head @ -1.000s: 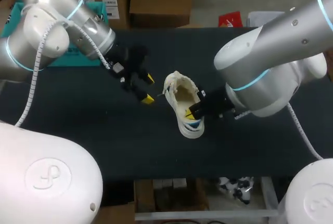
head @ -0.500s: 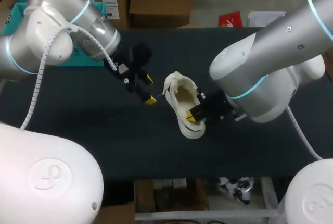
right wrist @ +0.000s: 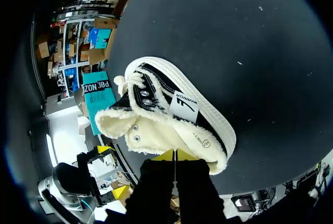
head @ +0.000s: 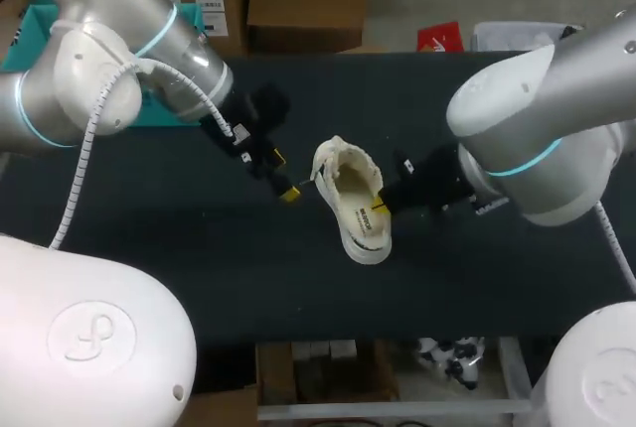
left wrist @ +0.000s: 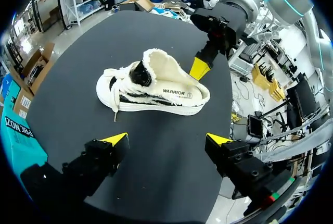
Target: Open the shoe tongue, take the insole out of the shoe, put the insole back into the shoe, and pack the shoe into the shoebox
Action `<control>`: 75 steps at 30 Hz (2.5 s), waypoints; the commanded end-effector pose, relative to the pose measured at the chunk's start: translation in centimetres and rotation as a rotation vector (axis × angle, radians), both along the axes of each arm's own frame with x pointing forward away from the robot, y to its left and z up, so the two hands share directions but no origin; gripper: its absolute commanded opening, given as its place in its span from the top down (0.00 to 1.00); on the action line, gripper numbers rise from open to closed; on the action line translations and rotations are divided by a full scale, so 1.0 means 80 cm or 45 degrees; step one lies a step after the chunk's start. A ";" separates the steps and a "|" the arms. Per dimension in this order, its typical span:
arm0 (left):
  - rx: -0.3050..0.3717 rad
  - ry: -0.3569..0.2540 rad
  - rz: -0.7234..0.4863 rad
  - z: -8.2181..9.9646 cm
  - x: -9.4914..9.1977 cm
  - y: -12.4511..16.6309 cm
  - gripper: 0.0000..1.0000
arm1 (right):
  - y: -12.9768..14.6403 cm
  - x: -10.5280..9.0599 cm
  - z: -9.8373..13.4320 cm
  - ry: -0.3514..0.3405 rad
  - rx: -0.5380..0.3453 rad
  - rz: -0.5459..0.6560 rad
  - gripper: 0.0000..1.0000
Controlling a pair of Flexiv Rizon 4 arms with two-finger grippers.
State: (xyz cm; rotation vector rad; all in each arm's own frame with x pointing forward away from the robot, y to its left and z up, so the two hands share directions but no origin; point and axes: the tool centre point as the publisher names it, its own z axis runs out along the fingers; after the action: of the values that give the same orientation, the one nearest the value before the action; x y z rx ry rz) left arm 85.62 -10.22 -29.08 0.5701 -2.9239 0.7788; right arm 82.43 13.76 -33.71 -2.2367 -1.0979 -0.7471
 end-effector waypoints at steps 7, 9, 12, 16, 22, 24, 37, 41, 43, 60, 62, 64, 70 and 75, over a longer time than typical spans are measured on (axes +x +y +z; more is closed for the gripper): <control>0.129 -0.059 0.123 0.000 -0.007 -0.013 0.00 | -0.045 0.002 0.037 0.047 0.239 0.152 0.00; 0.129 -0.059 0.123 0.000 -0.007 -0.013 0.00 | -0.045 0.002 0.037 0.047 0.239 0.152 0.00; 0.129 -0.059 0.123 0.000 -0.007 -0.013 0.00 | -0.044 0.003 0.032 0.044 0.204 0.139 0.00; 0.141 0.008 0.278 -0.012 -0.013 -0.026 0.00 | -0.045 0.001 0.046 -0.056 -0.003 0.154 0.00; 0.222 0.044 0.672 -0.022 -0.018 -0.043 0.00 | -0.054 -0.008 0.074 -0.136 -0.344 0.239 0.00; 0.222 0.044 0.672 -0.022 -0.018 -0.043 0.00 | -0.060 -0.009 0.079 -0.141 -0.331 0.243 0.00; 0.237 0.038 0.701 -0.026 -0.018 -0.049 0.00 | -0.078 0.004 0.079 -0.152 -0.376 0.379 0.00; 0.229 0.066 0.831 -0.035 -0.017 -0.061 0.00 | -0.112 0.015 0.084 -0.200 -0.441 0.631 0.00; 0.237 0.080 0.921 -0.037 -0.017 -0.064 0.00 | -0.111 0.016 0.090 -0.213 -0.478 0.827 0.00; 0.202 0.186 1.090 -0.047 -0.003 -0.066 0.00 | -0.129 0.027 0.092 -0.254 -0.630 1.004 0.00; 0.192 0.222 1.152 -0.054 0.003 -0.067 0.00 | -0.134 0.029 0.091 -0.308 -0.667 1.095 0.00; 0.166 0.263 1.217 -0.060 0.008 -0.067 0.00 | -0.139 0.030 0.090 -0.335 -0.705 1.164 0.00; 0.160 0.305 1.300 -0.073 0.017 -0.077 0.00 | -0.150 0.033 0.087 -0.435 -0.819 1.393 0.00; 0.201 0.325 1.326 -0.075 0.022 -0.089 0.00 | -0.158 0.037 0.083 -0.544 -0.870 1.642 0.00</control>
State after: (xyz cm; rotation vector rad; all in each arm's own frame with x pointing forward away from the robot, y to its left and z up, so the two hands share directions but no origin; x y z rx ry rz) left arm 86.71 -16.15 -34.70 2.0494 -2.2981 0.4764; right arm 85.23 1.02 -27.07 -1.4433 -2.6964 -0.2907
